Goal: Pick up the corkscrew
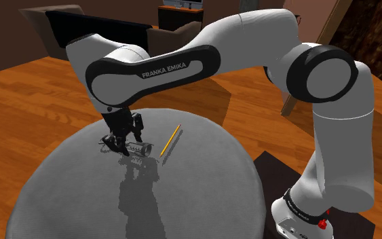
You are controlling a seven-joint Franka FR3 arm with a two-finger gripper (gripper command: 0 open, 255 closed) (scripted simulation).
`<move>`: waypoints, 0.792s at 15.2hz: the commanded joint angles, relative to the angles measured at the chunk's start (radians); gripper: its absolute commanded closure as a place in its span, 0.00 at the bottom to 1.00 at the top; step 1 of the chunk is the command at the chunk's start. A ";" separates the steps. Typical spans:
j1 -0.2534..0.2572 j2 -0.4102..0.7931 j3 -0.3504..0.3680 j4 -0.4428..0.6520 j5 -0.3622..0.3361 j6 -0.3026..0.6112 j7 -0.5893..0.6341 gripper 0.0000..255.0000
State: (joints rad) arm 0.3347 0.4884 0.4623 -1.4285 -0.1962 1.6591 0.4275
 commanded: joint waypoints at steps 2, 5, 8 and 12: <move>0.000 0.000 0.000 0.000 0.000 0.000 0.000 1.00; -0.001 -0.001 0.000 -0.001 0.000 0.000 -0.001 1.00; 0.002 -0.006 0.002 0.032 0.003 -0.037 -0.003 1.00; 0.007 -0.010 0.004 0.081 0.006 -0.089 -0.006 1.00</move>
State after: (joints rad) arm 0.3413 0.4818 0.4653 -1.3544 -0.1919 1.5804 0.4220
